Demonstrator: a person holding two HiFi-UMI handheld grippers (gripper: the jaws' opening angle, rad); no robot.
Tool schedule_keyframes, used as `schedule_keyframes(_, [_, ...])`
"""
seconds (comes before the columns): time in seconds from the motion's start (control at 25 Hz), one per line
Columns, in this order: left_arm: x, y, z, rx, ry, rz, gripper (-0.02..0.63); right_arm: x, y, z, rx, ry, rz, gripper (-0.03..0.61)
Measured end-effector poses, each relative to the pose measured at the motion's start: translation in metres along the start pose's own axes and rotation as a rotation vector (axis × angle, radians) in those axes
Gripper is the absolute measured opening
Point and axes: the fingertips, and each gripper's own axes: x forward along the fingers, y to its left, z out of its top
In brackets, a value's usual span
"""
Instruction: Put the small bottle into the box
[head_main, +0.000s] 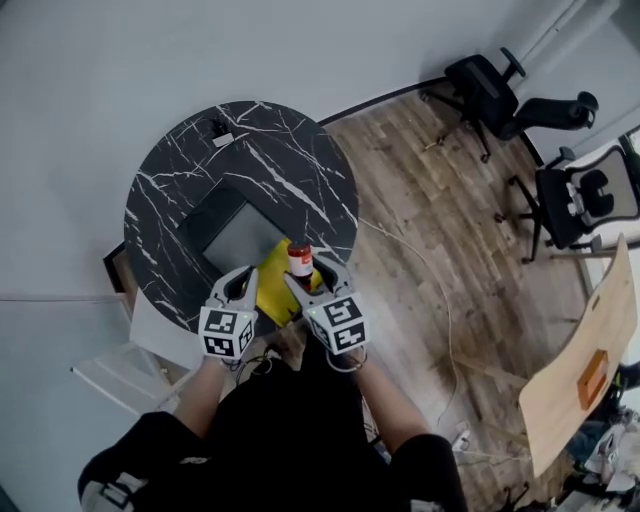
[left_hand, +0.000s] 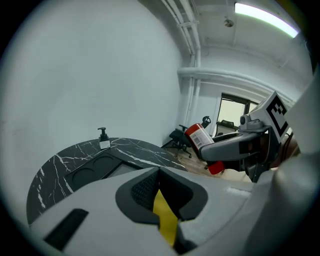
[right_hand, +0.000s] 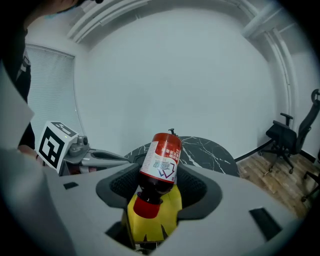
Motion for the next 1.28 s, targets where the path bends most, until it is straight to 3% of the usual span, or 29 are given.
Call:
schedule_keyframes(0.24, [0.014, 0.005, -0.021, -0.031, 0.059, 0.02, -0.003, 0.031, -0.006, -0.025, -0.087, 0.137, 0.094, 0.227])
schedule_keyframes(0.64, [0.023, 0.016, -0.05, -0.163, 0.123, 0.085, -0.003, 0.072, -0.01, -0.078, -0.206, 0.394, 0.22, 0.225])
schedule_keyframes(0.92, [0.022, 0.022, -0.066, -0.249, 0.147, 0.135, -0.003, 0.089, -0.015, -0.114, -0.235, 0.539, 0.243, 0.225])
schedule_keyframes(1.28, [0.029, 0.016, -0.092, -0.289, 0.213, 0.117, -0.003, 0.1, -0.017, -0.144, -0.269, 0.64, 0.224, 0.225])
